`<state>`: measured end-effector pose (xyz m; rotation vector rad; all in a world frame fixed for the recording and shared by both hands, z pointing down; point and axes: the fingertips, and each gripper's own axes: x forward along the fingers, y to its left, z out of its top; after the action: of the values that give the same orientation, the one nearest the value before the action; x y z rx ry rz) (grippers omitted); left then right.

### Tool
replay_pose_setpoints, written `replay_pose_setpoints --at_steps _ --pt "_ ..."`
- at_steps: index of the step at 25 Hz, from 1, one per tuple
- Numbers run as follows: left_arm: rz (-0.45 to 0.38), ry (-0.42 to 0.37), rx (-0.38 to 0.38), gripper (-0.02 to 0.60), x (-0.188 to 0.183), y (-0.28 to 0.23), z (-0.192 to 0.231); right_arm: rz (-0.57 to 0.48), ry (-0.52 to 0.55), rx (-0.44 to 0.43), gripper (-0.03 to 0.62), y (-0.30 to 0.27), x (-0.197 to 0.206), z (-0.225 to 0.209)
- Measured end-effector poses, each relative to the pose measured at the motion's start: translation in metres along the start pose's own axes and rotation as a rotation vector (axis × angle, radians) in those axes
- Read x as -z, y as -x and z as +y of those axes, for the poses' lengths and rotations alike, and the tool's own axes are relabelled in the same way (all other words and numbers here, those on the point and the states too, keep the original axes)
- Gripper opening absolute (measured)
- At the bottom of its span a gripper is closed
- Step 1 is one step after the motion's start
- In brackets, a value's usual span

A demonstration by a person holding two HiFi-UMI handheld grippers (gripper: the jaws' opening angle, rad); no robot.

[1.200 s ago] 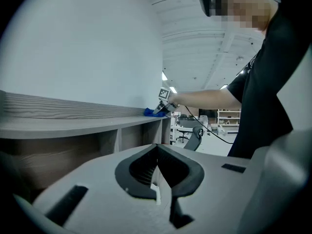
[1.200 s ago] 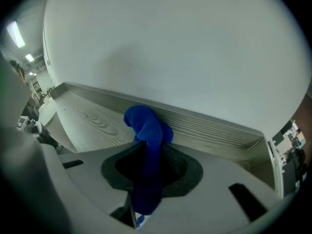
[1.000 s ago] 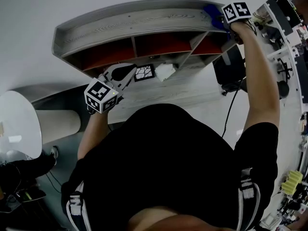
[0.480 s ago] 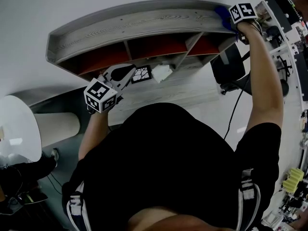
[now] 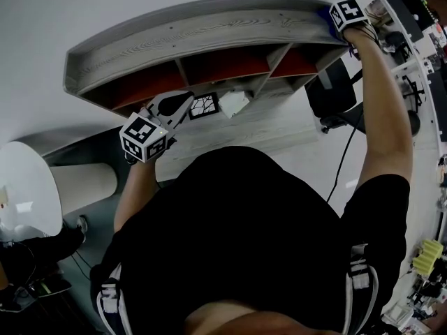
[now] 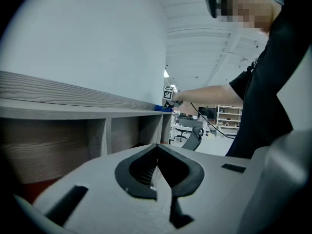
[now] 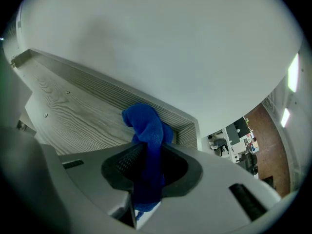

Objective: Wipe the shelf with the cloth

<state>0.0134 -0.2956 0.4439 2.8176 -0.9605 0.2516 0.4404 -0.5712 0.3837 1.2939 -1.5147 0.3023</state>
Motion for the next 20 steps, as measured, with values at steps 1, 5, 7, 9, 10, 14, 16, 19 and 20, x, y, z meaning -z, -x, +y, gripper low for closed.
replay_pose_setpoints --at_steps 1,5,7,9,10,14,16,19,20 --pt "0.001 0.002 0.0 0.017 0.0 0.0 0.0 0.003 0.005 0.01 0.087 -0.001 0.0 -0.001" --pt "-0.001 0.0 0.005 0.017 0.002 -0.003 -0.002 0.008 0.032 0.033 0.086 -0.004 -0.002 0.001" --pt "-0.002 0.001 0.005 0.017 0.002 -0.004 -0.004 0.005 0.031 0.028 0.084 -0.004 -0.002 0.001" --pt "-0.001 0.007 0.0 0.017 0.003 -0.004 -0.004 -0.003 0.023 0.017 0.084 -0.003 -0.001 0.001" --pt "-0.001 0.011 -0.003 0.017 0.003 -0.004 -0.004 -0.007 0.019 0.014 0.084 -0.003 -0.001 0.001" --pt "0.002 0.011 -0.005 0.017 0.003 -0.002 -0.007 -0.009 0.033 0.018 0.083 0.0 -0.001 0.003" --pt "0.003 0.006 -0.004 0.017 0.003 -0.001 -0.008 -0.007 0.061 0.024 0.081 0.002 -0.002 0.007" --pt "0.006 0.008 -0.006 0.017 0.005 0.001 -0.009 -0.008 0.103 0.021 0.081 0.006 -0.004 0.019" --pt "0.007 0.01 -0.006 0.017 0.006 0.001 -0.01 -0.013 0.11 0.012 0.081 0.008 -0.005 0.025"
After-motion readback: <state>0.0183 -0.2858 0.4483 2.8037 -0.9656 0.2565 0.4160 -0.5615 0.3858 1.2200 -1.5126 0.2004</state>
